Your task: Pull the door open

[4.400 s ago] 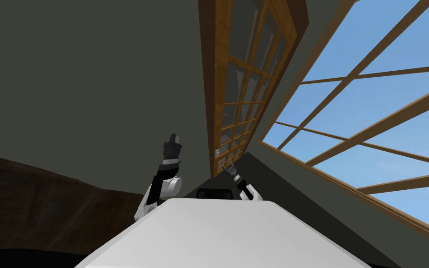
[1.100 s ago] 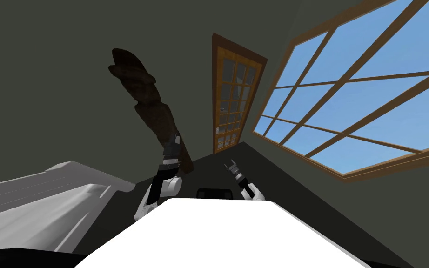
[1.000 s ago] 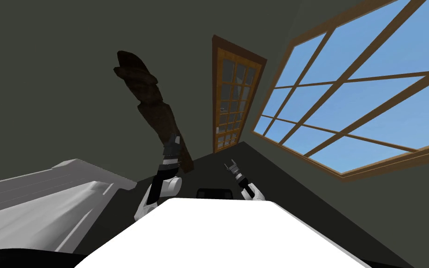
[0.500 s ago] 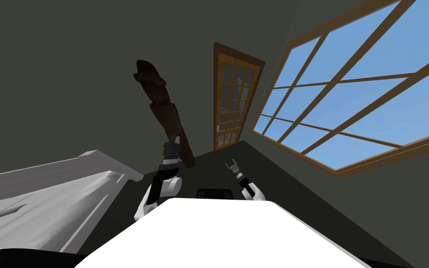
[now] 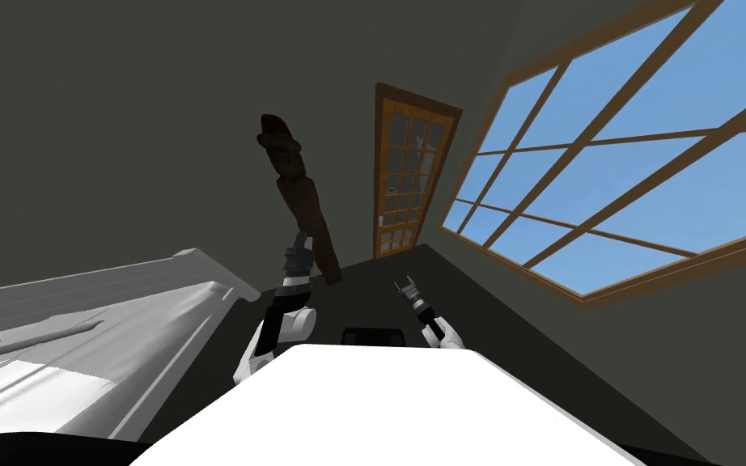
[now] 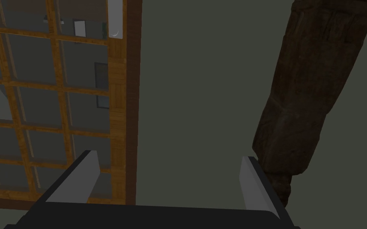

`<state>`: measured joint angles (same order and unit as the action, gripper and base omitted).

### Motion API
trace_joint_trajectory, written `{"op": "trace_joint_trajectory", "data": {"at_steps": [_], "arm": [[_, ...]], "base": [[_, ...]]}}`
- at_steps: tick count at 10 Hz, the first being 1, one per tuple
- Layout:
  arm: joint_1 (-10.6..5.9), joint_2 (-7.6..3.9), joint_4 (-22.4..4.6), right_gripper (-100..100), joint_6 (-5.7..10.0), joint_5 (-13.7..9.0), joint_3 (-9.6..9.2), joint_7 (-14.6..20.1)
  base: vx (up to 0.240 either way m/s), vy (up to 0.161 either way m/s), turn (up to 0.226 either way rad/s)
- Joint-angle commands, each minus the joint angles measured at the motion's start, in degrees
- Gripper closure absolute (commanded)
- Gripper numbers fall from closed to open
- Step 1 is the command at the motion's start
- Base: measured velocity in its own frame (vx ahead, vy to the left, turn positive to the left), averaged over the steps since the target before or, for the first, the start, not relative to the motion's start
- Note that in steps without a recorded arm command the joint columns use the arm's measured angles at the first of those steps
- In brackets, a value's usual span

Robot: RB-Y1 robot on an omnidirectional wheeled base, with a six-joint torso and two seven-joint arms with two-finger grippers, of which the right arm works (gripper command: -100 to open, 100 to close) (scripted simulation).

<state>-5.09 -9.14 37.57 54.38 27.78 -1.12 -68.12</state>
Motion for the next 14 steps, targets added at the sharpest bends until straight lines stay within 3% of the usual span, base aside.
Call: {"op": "trace_joint_trajectory", "data": {"at_steps": [1,3,7,14], "arm": [[-0.92,0.05,-1.6,-100,0.05,-0.2,1.41,-1.0],[-1.97,0.28,-3.2,-100,0.03,-0.4,3.15,-2.0],[-2.81,0.82,-4.3,-100,-0.07,-0.6,4.52,-2.7],[-3.63,1.93,-5.1,-100,-0.24,-0.8,5.83,-3.3]], "base": [[-0.079,-0.065,0.091],[0.125,-0.070,0.092],[0.220,-0.035,0.033],[0.194,-0.012,0.024]]}}
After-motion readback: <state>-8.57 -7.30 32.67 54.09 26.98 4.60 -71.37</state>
